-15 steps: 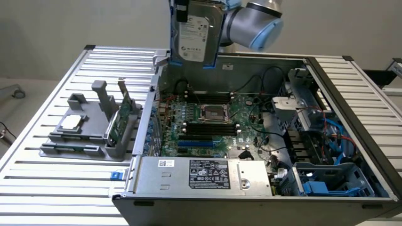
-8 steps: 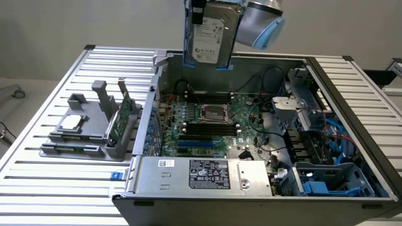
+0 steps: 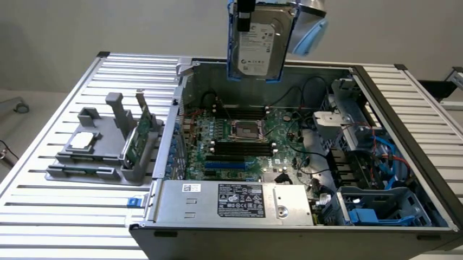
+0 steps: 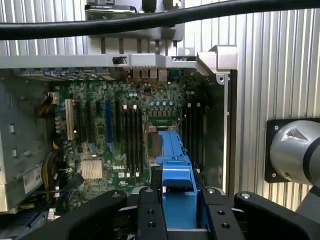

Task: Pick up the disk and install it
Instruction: 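Pick up the disk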

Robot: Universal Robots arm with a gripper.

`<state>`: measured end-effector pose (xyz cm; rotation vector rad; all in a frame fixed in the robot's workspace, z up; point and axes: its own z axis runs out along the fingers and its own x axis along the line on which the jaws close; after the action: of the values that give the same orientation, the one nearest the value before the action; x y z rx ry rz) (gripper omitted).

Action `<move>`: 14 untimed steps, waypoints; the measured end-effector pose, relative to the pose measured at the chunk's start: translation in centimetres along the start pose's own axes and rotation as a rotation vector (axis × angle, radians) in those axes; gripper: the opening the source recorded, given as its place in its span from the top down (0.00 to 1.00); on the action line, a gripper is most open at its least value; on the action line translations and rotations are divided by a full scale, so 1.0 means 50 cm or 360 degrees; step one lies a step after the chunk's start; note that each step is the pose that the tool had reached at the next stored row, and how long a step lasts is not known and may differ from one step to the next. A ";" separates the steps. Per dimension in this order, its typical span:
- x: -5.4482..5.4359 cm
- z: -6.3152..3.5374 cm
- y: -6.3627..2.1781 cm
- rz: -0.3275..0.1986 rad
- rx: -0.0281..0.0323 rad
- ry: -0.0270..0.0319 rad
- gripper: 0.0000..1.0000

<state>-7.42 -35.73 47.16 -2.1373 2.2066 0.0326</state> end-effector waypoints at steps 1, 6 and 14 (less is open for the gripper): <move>0.002 0.000 -0.003 -0.0001 0.00131 -0.00004 0.67; 0.008 0.000 -0.020 -0.0006 0.00848 -0.00027 0.67; 0.017 0.002 -0.066 -0.0008 0.01107 0.00041 0.67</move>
<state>-4.14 -36.68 47.10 -2.1075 2.1704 -0.0465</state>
